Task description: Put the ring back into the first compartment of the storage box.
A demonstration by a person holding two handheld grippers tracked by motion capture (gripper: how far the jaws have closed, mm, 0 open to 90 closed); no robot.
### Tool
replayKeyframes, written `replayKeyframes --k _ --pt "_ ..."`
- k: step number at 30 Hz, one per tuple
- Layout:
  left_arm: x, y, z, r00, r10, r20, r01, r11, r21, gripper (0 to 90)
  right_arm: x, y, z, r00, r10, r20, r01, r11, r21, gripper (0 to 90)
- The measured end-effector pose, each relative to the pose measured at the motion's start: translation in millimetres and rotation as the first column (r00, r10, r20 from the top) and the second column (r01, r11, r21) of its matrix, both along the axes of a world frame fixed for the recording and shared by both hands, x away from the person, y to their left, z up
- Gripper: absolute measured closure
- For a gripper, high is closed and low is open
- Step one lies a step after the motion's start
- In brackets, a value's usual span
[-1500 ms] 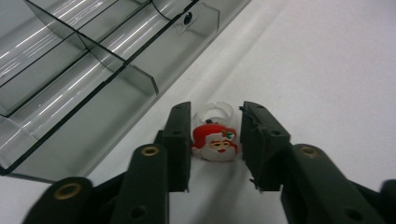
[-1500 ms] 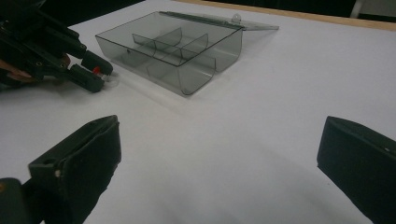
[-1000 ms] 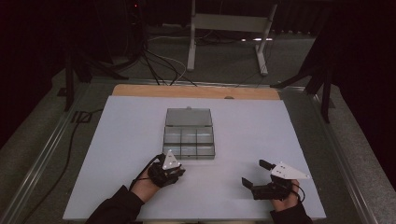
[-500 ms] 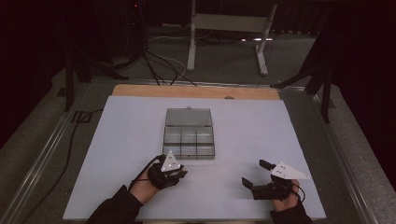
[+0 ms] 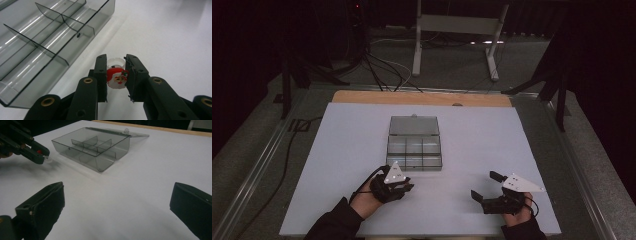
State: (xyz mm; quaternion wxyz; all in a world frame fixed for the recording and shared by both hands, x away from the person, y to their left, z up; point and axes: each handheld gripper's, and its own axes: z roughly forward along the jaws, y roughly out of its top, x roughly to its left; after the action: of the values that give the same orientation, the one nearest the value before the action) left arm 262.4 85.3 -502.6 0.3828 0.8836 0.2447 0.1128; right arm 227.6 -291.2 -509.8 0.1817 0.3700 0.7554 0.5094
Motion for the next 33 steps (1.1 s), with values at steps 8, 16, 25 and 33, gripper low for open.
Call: replayKeyframes --k 8,16,25,33 --pt "2.8 6.9 11.6 0.9999 0.008 0.009 -0.007 0.9997 -0.024 73.6 0.2 0.9 -0.5 1.0 0.002 0.001 -0.001 1.0 -0.002 0.0" --pt "4.0 8.4 16.0 0.9997 0.017 0.016 -0.016 0.9992 -0.035 73.6 0.8 1.4 -1.3 1.0 0.003 -0.006 -0.003 1.0 -0.002 0.0" --pt "8.2 13.7 23.6 0.9991 0.03 0.032 -0.028 0.9983 -0.051 73.6 0.1 1.8 -1.0 1.0 0.006 -0.006 -0.006 1.0 -0.004 0.0" --pt "14.7 21.6 33.7 0.9975 0.058 0.04 -0.054 0.9946 -0.088 73.6 0.1 0.1 -0.4 1.0 0.0 -0.002 0.0 1.0 0.0 0.0"
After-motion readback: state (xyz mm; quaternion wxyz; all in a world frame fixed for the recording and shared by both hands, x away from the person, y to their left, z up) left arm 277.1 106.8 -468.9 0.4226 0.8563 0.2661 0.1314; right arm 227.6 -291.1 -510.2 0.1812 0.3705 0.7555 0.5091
